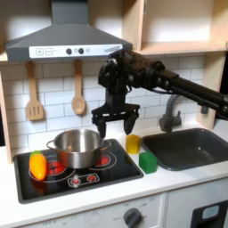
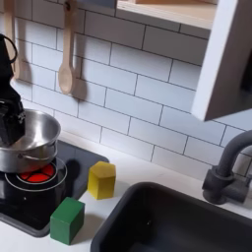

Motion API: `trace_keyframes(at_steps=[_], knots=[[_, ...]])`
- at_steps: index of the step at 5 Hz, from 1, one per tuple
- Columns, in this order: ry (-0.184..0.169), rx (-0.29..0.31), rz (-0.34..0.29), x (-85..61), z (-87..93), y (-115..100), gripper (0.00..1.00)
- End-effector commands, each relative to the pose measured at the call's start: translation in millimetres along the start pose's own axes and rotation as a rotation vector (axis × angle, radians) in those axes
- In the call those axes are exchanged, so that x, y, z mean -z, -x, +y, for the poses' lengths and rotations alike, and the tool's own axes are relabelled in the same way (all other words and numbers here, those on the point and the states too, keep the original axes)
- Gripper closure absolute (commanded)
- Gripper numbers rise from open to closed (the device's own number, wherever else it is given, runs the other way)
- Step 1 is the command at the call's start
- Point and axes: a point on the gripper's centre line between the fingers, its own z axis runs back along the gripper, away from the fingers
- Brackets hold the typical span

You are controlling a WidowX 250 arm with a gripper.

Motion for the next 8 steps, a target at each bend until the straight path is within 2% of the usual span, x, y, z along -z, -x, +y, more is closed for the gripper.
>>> trace_keyframes(at_steps=[1,2,3,4,5,6,8], knots=[[-0.039,0.021,0.021,8.1,8.0,2,0.0],[-0.036,0.005,0.049,13.5,9.2,8,0.0],[-0.024,0.008,0.066,17.7,8.5,13,0.0],[-0.006,-0.014,0.087,23.5,7.5,19,0.0],[-0.008,-0.022,0.11,29.2,6.8,23,0.0],[-0.006,-0.026,0.107,31.9,7.4,24,0.0],[-0.026,-0.033,0.079,33.0,15.1,21,0.0]])
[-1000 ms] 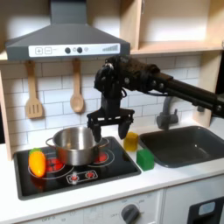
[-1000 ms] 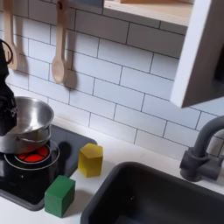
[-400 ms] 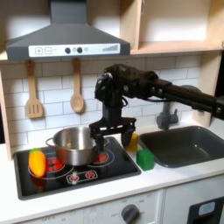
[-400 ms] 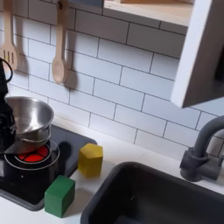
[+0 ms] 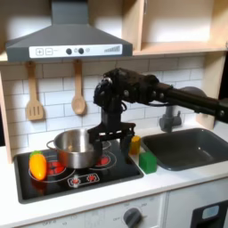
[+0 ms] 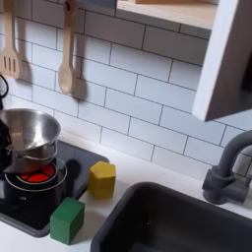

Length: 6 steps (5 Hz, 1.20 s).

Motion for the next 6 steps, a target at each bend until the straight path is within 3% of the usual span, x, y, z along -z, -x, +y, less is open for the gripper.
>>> trace_keyframes(at_steps=[1,6], knots=[[-0.011,-0.002,-0.016,2.6,3.0,-1.9,0.0],[-0.011,-0.009,-0.029,1.5,6.0,-9.5,0.0]])
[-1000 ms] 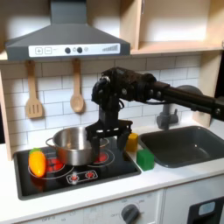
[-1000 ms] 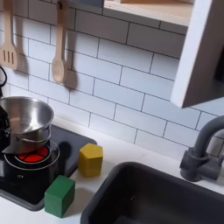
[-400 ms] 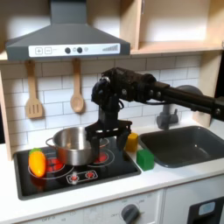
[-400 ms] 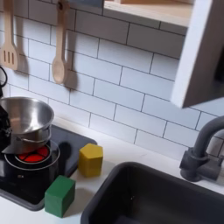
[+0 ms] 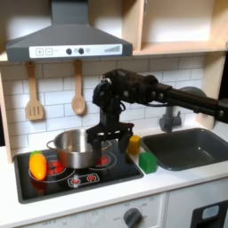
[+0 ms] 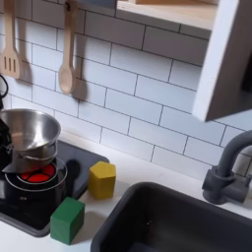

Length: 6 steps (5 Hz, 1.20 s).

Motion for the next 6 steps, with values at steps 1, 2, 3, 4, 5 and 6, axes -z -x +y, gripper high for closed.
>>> trace_keyframes(at_steps=[1,2,3,4,5,6], knots=[[-0.005,-0.006,-0.016,-0.2,6.0,-15,0.0],[-0.002,-0.03,-0.034,-1.4,12.4,-25,0.0],[-0.006,-0.04,-0.043,-0.2,17.5,-36,0.0],[-0.006,-0.053,-0.055,1.2,24.0,-50,0.0],[-0.007,-0.062,-0.051,6.8,29.3,-63,0.0],[-0.004,-0.066,-0.039,16.1,32.2,-71,0.0]])
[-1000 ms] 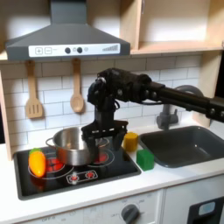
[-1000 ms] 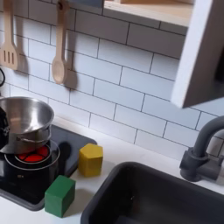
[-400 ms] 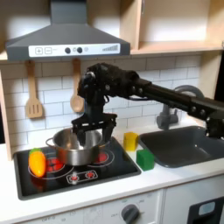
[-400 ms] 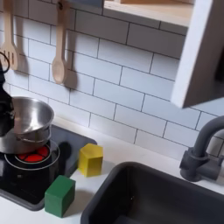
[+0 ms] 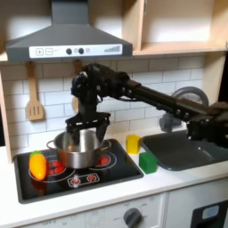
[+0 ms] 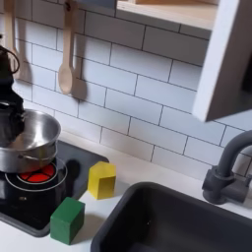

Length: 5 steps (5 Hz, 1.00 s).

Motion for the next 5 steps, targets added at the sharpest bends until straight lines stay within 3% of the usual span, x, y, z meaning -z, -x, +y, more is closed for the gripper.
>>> trace_keyframes(at_steps=[1,3,5], knots=[[-0.011,-0.002,0.015,13.8,6.6,-11,0.0],[-0.009,0.02,0.04,26.9,2.1,-16,0.0],[-0.031,-0.001,0.066,37.1,3.6,-19,0.0]])
